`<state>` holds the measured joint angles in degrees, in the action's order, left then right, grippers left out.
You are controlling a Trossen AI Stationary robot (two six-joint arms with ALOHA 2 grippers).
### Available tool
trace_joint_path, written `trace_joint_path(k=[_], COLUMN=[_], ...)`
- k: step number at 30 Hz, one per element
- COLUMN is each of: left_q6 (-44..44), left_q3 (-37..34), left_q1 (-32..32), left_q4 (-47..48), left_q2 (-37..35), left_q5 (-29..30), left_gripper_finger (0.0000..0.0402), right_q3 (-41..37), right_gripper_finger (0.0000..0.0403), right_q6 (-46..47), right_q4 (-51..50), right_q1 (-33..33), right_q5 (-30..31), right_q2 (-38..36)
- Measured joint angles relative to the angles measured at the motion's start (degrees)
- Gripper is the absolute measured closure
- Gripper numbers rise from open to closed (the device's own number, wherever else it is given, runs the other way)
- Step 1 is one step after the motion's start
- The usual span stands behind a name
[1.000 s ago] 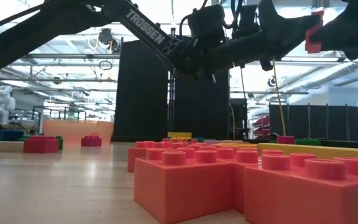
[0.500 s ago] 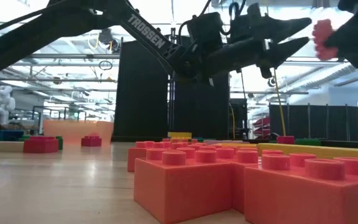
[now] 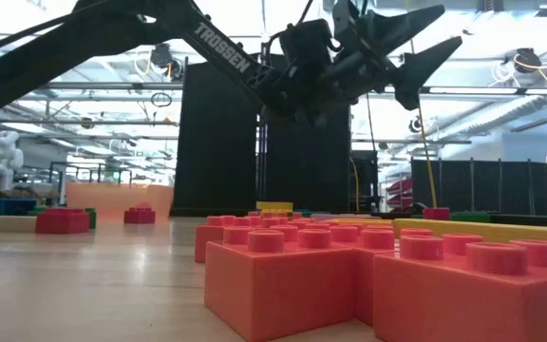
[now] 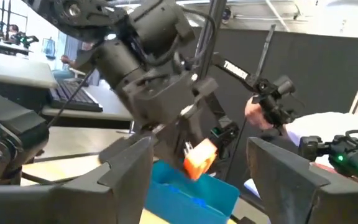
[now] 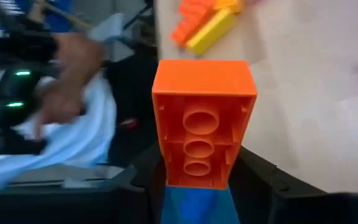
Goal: Sort blocks by size
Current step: Put the orange 8 stud game piece into the blue bin, then put the red 8 stud game piece into the blue bin
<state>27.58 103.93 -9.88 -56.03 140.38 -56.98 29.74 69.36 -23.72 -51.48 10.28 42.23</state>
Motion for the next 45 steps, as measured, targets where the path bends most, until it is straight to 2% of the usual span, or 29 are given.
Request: trace_joint_path(k=[4, 11, 19, 24, 27, 37, 45], left_q6=[-1.0, -2.9, -7.9, -12.9, -15.2, -22.2, -29.8], left_q3=[-0.6, -2.0, -2.1, -2.1, -2.1, -2.1, -2.1], left_q1=[-0.1, 0.0, -0.2, 0.1, 0.4, 1.3, 3.1], left_q4=[0.1, 0.5, 7.6, 9.2, 9.1, 10.3, 15.9], left_q2=[0.0, 0.0, 0.0, 0.0, 0.0, 0.1, 0.1], left_q5=[0.1, 2.2, 4.4, 10.4, 12.4, 14.7, 26.2], left_gripper_finger=[0.015, 0.015, 0.015, 0.015, 0.015, 0.015, 0.015], right_q3=[0.0, 0.0, 0.0, 0.0, 0.0, 0.0, 0.0], right_gripper_finger=[0.0271, 0.0271, 0.027, 0.027, 0.0264, 0.02, 0.0189], right_q6=[4.9, 12.5, 20.4, 31.0, 34.3, 39.1, 39.5], right_q4=[3.0, 5.3, 19.7, 18.9, 18.3, 15.3, 14.9], right_q1=[-1.9, -6.9, -11.0, -13.1, -13.8, -13.9, -13.9], right_q5=[0.1, -1.9, -3.4, -6.6, -8.3, -9.1, -11.5], right_q2=[2.3, 11.2, 17.2, 19.9, 20.9, 21.6, 21.6])
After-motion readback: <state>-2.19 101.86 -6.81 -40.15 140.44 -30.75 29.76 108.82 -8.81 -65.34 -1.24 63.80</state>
